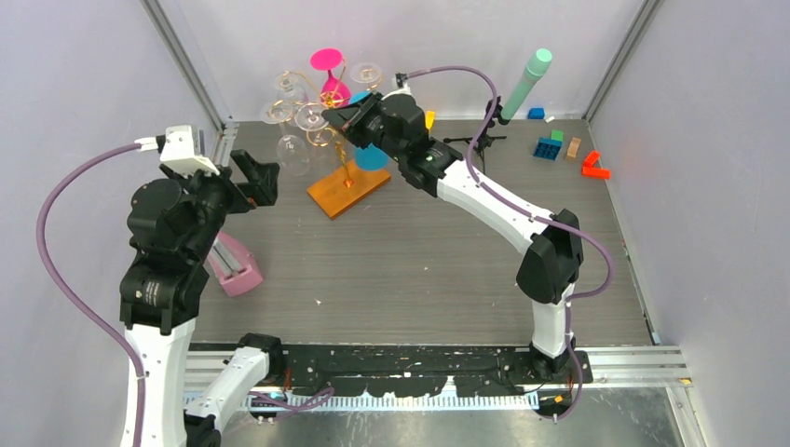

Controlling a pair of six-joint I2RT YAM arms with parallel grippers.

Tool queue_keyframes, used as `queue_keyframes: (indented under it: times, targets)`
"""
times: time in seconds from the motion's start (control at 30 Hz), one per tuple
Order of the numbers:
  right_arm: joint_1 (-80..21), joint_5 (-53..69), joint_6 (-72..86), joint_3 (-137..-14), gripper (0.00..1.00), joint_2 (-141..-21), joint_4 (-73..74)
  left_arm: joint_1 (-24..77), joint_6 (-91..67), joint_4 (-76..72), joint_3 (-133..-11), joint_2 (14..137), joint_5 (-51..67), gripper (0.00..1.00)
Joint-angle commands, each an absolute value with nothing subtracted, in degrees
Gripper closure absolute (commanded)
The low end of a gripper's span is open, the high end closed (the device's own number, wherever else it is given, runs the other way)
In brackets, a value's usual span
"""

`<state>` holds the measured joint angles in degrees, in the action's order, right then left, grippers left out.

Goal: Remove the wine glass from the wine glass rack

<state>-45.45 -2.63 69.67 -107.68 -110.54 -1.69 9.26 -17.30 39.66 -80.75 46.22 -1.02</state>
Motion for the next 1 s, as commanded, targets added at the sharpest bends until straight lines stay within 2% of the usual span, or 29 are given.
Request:
queue_keyframes:
  times: [0.0, 0.27, 0.43, 0.6, 0.97]
  targets:
    - [-45.8, -10.8, 66.7, -112.3, 1.0, -110.3, -2.5, 9.4, -16.2, 37.8, -80.4, 46.7, -0.5, 0.0]
    - [-45.8, -16.3, 66.5, -110.4, 1.0, -108.2, -0.7, 9.4, -16.6, 38.3, -80.4, 47.4, -0.3, 0.0]
    - [-45.8, -17.7, 67.8, -106.6, 1.0, -104.5, -0.4, 9.3, -17.4, 39.3, -81.1, 49.2, 6.9, 0.0]
    - [-45.8, -16.4, 69.4, -101.5, 1.0, -100.8, -3.0, 9.4, -17.2, 42.9, -82.6, 52.6, 12.3, 0.0]
    - [-45.8, -10.5, 75.8, -90.0, 1.0, -90.8, -5.0, 9.4, -12.7, 37.0, -75.5, 49.5, 21.0, 0.0]
